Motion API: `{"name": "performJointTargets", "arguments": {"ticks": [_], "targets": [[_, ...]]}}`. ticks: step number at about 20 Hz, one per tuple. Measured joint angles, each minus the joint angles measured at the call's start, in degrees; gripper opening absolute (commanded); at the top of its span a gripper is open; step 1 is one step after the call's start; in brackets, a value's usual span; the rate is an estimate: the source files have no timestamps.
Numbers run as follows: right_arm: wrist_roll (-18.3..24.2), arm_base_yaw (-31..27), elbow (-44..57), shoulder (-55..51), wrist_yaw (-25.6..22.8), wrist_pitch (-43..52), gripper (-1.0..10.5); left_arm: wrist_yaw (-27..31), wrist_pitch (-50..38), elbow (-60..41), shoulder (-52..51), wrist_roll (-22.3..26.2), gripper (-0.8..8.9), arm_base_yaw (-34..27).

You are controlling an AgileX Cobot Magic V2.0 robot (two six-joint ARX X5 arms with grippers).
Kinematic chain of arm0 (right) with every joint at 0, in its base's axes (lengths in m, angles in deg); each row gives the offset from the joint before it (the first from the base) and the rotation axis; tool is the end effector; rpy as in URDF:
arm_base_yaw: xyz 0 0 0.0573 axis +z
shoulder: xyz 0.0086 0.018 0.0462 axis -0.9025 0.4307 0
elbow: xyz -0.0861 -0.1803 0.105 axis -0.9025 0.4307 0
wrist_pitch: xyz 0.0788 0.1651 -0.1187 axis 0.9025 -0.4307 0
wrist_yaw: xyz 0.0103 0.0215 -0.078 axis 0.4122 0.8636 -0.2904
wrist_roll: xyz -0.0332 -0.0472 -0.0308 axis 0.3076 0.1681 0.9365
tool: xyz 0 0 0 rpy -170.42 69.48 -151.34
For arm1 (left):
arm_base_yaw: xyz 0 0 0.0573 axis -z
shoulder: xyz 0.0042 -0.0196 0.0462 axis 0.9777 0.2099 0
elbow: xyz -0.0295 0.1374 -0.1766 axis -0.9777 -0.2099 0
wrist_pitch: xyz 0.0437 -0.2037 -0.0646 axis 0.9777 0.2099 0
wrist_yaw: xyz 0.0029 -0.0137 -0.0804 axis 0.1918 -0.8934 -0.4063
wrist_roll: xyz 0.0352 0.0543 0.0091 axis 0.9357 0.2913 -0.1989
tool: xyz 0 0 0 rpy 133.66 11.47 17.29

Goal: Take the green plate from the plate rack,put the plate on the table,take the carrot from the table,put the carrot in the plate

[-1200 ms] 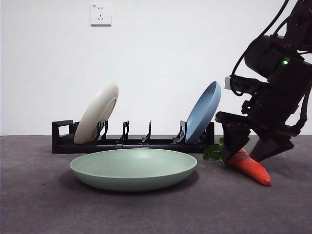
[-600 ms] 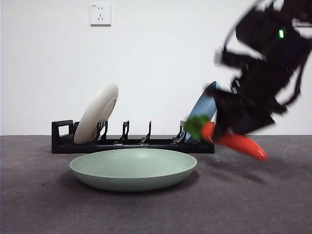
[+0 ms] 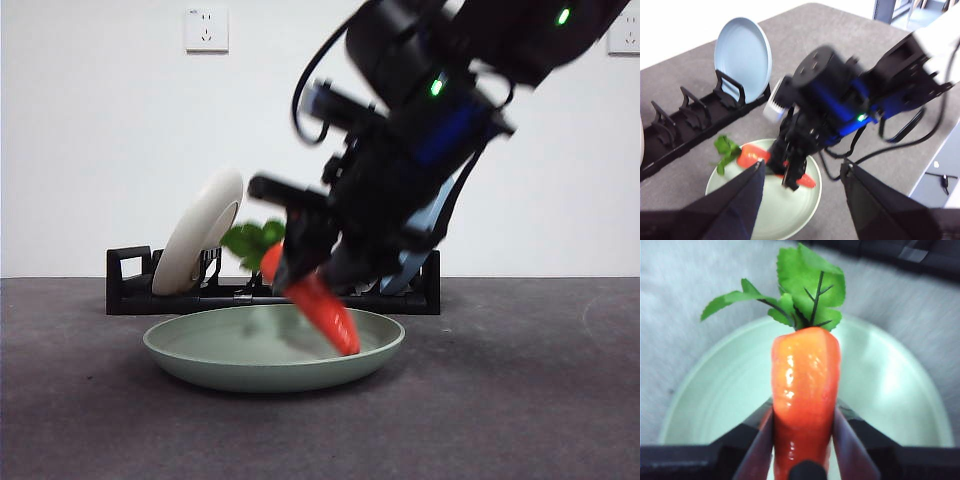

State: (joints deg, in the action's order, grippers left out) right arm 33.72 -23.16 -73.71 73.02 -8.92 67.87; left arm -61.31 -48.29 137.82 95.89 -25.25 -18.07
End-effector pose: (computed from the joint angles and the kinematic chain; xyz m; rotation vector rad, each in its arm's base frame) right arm 0.2510 0.2239 0.1376 -0.0664 0.7074 0.6825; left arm 0.0918 -0.1321 0.3071 0.1611 0.3734 -0.7312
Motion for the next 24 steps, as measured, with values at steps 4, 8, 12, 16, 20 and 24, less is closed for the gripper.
{"name": "performJointTargets", "arguments": {"ticks": [4,8,12,16,20,24], "targets": [[-1.44,0.09,0.0,4.13,0.0,1.88,-0.1,0.0,0.87,0.0,0.0,0.0,2.6,0.0],[-1.9,0.04,0.0,4.46,0.0,1.73,3.8,0.0,0.87,0.0,0.0,0.0,2.6,0.0],[-1.88,0.09,0.0,4.5,0.07,1.4,4.7,0.0,0.87,0.0,0.0,0.0,2.6,0.0],[-1.9,0.2,0.0,2.1,0.04,0.26,4.7,0.0,0.87,0.0,0.0,0.0,2.6,0.0],[-1.9,0.2,-0.02,-10.08,0.07,-7.02,4.7,0.0,0.9,0.0,0.0,0.0,2.6,0.0],[-1.9,0.26,-0.02,-23.93,3.04,-26.88,4.7,0.0,1.44,0.0,0.0,0.0,2.59,0.0]]}}
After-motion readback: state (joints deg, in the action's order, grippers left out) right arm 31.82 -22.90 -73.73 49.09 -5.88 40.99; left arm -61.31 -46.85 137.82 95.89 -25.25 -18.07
